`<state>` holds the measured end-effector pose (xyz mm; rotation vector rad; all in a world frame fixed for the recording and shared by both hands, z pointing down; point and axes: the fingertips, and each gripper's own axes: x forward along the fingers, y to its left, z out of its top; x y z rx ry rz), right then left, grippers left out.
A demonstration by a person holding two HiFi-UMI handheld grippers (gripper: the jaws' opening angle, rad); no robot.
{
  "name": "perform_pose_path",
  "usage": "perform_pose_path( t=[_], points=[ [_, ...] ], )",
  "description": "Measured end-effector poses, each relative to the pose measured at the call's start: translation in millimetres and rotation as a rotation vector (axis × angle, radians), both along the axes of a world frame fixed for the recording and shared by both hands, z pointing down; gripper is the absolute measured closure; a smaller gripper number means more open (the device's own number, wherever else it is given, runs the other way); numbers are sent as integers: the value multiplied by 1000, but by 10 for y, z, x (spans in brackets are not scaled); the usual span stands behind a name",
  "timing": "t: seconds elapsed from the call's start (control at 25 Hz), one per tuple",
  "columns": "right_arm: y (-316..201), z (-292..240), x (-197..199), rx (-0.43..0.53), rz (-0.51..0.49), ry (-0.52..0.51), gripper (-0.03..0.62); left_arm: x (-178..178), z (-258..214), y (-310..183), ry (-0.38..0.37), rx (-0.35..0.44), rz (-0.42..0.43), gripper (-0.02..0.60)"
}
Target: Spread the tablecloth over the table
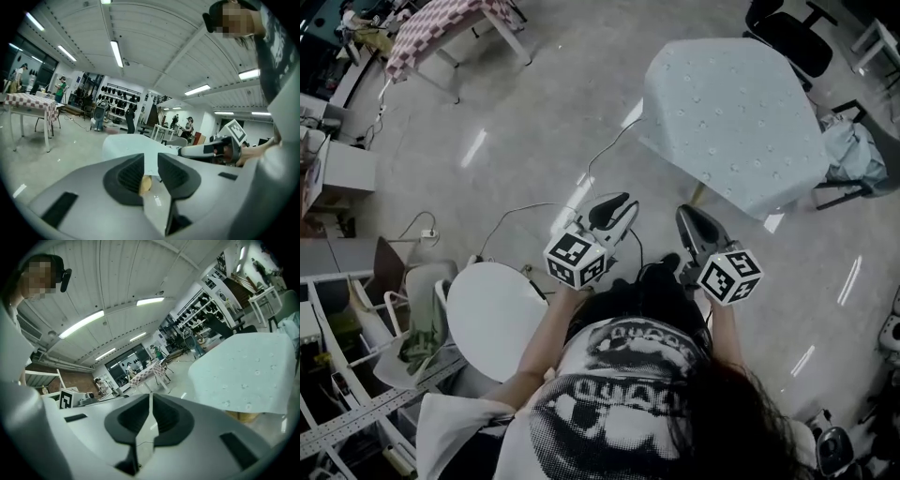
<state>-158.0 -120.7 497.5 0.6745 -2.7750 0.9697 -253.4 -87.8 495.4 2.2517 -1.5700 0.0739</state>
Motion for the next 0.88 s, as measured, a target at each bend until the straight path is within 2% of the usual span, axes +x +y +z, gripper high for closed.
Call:
perform_pose_path(
  t=[0.12, 0.36, 0.68, 0.88],
  points=[
    [180, -110, -172, 48, -28, 21, 606, -52, -90, 198, -20, 26, 7, 510],
    [590, -221, -269, 190, -79, 127, 606, -18, -172, 580, -66, 52, 43, 547],
    [1060, -338, -182, 242, -55, 109, 604, 172, -189, 1095, -163, 60, 127, 565],
    [1229, -410, -61, 271, -29, 100, 600, 301, -203, 1337, -181, 66, 167, 568]
  ],
)
